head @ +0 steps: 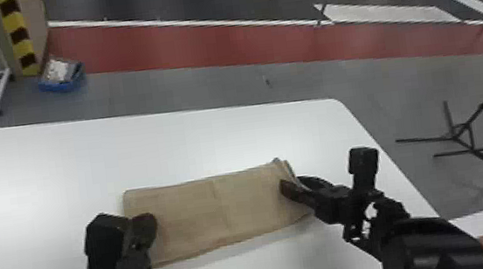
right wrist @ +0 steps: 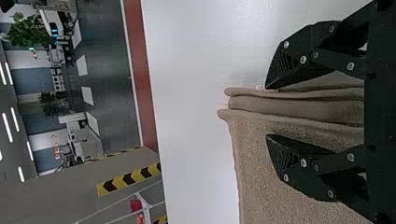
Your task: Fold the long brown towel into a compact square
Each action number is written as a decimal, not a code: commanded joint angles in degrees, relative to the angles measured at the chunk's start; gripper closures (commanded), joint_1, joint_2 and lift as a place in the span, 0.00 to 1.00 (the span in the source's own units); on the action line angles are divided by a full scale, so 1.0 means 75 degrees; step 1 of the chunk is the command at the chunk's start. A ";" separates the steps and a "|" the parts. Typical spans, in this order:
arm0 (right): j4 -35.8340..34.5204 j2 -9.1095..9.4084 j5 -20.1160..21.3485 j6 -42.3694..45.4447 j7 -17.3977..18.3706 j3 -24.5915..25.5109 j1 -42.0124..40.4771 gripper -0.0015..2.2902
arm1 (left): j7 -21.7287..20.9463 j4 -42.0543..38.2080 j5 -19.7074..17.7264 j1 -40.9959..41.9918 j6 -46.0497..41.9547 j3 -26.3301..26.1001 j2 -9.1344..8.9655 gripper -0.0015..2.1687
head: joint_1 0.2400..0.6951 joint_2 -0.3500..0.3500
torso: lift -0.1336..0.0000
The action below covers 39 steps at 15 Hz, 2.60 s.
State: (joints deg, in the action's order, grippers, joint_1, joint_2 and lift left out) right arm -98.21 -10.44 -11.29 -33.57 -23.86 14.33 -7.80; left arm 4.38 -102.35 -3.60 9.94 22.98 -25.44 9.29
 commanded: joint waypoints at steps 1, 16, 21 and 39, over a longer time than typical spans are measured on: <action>0.0322 -0.0026 0.0040 0.0216 -0.0007 -0.0001 0.0138 0.07 | 0.0002 0.0006 -0.0001 -0.0013 0.0002 -0.0018 -0.0008 0.98 | 1.00 0.05 | 0.14; 0.0134 -0.0073 -0.0370 -0.0745 -0.0534 0.0035 0.0290 0.45 | 0.0002 -0.0017 0.0046 -0.0048 0.0095 -0.0030 0.0062 0.98 | 1.00 0.07 | 0.14; -0.1448 -0.0026 -0.1061 -0.1167 -0.0569 0.0011 -0.0109 0.45 | 0.0002 -0.0006 0.0046 -0.0060 0.0283 -0.0006 0.0038 0.98 | 1.00 0.10 | 0.14; -0.1729 0.0537 -0.1670 -0.2901 0.0040 -0.2075 0.0829 0.45 | -0.0044 -0.0123 -0.0024 -0.0201 0.0728 -0.0217 -0.0032 0.98 | 1.00 0.38 | 0.14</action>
State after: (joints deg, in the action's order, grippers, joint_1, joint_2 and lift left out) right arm -112.65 -6.55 -24.07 -56.33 -23.55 -0.28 -1.83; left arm 4.09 -103.26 -3.73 8.50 28.43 -27.02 9.11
